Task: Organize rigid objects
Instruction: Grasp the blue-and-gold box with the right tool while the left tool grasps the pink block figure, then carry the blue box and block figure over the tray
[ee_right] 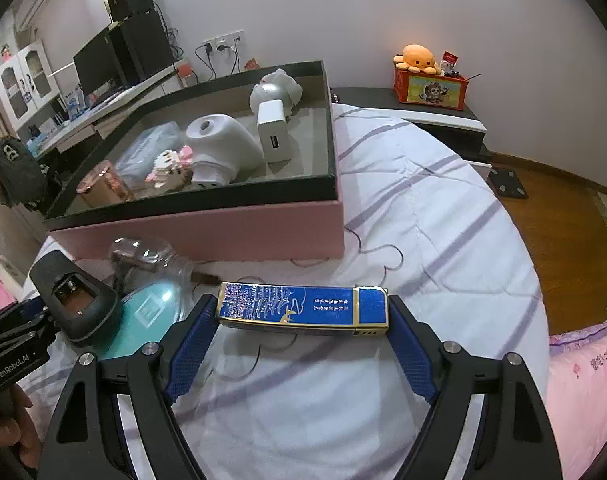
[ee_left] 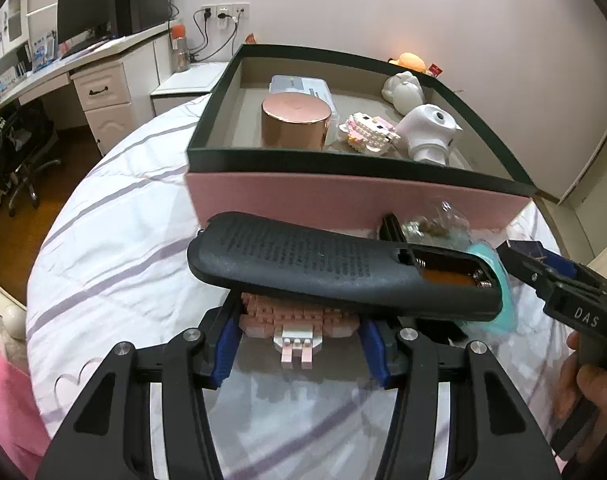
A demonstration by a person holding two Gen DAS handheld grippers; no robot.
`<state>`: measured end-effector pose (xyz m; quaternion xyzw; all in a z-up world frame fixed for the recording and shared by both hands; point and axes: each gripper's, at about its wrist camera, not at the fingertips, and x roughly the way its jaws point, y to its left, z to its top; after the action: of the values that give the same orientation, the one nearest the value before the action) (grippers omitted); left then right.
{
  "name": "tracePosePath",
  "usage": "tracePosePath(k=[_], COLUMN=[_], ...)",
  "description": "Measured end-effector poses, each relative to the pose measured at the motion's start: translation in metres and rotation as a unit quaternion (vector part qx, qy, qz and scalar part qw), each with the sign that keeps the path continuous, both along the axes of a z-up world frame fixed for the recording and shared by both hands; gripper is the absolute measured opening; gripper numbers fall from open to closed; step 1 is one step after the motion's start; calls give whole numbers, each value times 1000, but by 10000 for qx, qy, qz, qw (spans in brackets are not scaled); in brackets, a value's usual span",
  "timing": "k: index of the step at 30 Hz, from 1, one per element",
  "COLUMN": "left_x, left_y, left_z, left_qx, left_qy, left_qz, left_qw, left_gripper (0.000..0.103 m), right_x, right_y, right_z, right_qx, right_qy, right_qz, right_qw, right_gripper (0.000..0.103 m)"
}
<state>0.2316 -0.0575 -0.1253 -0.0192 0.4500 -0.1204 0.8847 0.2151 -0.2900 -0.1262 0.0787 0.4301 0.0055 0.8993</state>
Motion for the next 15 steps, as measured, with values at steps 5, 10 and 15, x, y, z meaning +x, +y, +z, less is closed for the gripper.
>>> tracePosePath(k=[5,10,15], left_x=[-19,-38,-53], left_y=[9,12,15], left_z=[16,33,44], left_qx=[-22,94,335], left_qy=[-94,-266,-508], left_qz=[-5,-73,-28], left_qw=[10000,9996,9981], left_gripper=[53,53,53], right_x=[-14,-28,-42], right_y=[0,6,12], right_z=[10,22,32], right_qx=[94,122,136], right_qy=[-85,-198,-327], right_qz=[8,60,120], right_qw=[9999,9997,9993], right_gripper=[83,83,83])
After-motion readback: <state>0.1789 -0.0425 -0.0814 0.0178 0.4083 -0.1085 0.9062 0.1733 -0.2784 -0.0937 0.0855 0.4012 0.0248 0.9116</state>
